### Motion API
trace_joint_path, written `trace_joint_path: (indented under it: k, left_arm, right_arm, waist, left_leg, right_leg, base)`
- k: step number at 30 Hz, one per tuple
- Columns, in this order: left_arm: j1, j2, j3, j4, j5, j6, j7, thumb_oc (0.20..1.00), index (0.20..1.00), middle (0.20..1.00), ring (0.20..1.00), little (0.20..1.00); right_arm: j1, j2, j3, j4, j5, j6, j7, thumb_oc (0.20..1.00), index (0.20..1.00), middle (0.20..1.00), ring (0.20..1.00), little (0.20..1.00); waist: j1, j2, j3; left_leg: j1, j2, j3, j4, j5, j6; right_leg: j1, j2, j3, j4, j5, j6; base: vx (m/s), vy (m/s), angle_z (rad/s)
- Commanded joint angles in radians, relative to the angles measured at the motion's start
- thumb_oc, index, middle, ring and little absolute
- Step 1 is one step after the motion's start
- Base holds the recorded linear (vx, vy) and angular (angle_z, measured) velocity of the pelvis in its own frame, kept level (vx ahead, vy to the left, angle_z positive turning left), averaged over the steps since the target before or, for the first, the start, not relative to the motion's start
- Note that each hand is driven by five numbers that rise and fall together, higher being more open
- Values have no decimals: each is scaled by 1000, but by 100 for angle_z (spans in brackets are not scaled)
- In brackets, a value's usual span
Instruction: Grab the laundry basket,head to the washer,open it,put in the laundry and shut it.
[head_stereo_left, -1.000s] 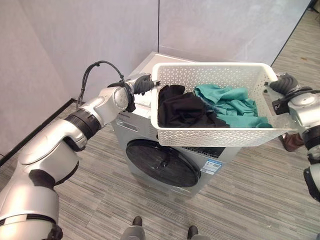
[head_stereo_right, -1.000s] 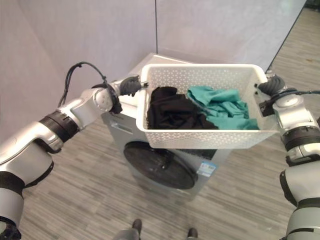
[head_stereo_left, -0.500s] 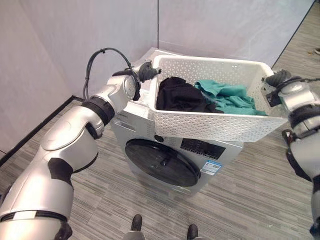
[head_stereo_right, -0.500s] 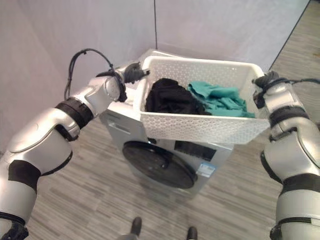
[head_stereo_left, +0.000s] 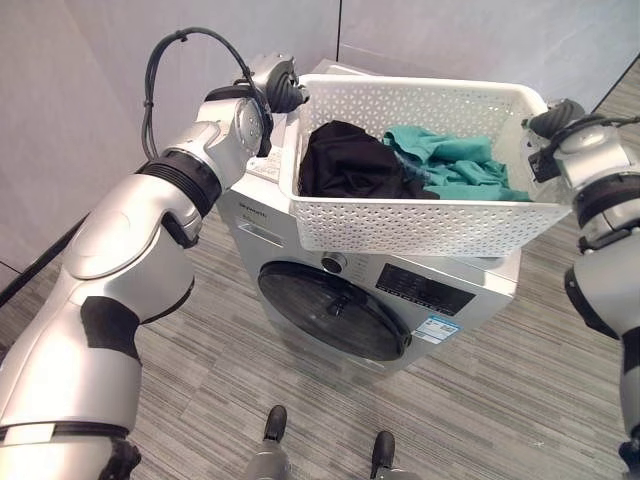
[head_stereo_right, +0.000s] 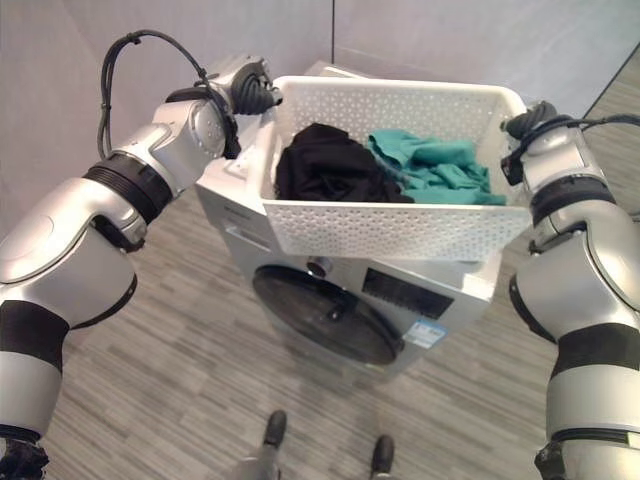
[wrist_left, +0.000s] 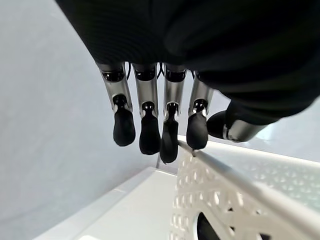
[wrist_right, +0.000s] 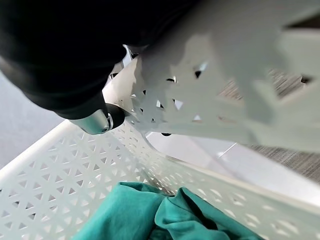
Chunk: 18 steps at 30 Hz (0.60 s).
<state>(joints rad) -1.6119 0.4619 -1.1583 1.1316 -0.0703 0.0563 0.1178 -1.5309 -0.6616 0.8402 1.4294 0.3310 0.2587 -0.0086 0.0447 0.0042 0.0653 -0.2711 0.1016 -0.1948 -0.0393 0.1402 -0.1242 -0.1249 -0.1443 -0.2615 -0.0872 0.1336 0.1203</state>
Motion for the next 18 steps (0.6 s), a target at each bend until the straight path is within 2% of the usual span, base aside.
trace_joint_path:
  k: [1,8,14,15,16,17,18]
  left_arm:
    - [-344,-180,-16,56,-38,-129,41,200,200,200,200,200]
    - [-334,-228,11,26,-55,-138,56,200,200,200,200,200]
    - [-294,-264,44,-8,-54,-142,76,200,200,200,200,200]
    - [-296,-267,48,-2,-55,-142,82,655,655,655,655,655]
    - [-290,-270,56,9,-62,-143,89,1000,1000,1000,1000,1000]
    - [-288,-273,60,19,-67,-140,93,1000,1000,1000,1000,1000]
    - [-285,-274,63,25,-66,-139,97,1000,1000,1000,1000,1000]
  right_arm:
    - [-294,79,46,57,49,-122,-11,200,200,200,200,200]
    - [-324,21,72,129,52,-118,-5,200,200,200,200,200]
    - [-289,1,61,125,84,-125,-7,200,200,200,200,200]
    - [-284,1,55,124,91,-126,-7,200,200,200,200,200]
    - [-281,9,56,124,95,-126,-7,545,545,545,545,545]
    - [-282,13,56,122,98,-125,-10,598,598,598,598,598]
    - [-281,14,55,123,100,-125,-12,1000,1000,1000,1000,1000]
  waist:
    - [28,-16,93]
    - [31,1,108]
    - [31,-4,123]
    - [30,-6,125]
    - [29,-9,127]
    - [28,-12,127]
    - [26,-14,126]
  left_leg:
    - [42,-19,54,-46,-48,37]
    - [-19,-42,47,-48,-35,36]
    - [-24,-45,47,-48,-35,34]
    - [-23,-45,47,-48,-34,33]
    - [-21,-43,47,-48,-34,32]
    - [-21,-42,45,-48,-35,32]
    - [-19,-42,45,-48,-35,31]
  right_leg:
    - [48,-84,33,0,-50,80]
    - [-1,-102,14,0,-37,89]
    - [-6,-101,15,0,-42,85]
    - [-4,-100,15,0,-43,85]
    - [-3,-98,17,0,-45,83]
    - [-2,-97,18,0,-47,83]
    - [0,-96,17,0,-49,82]
  base:
    - [-30,18,16]
    - [-32,41,13]
    - [-15,6,7]
    - [0,0,0]
    - [0,0,0]
    - [0,0,0]
    - [0,0,0]
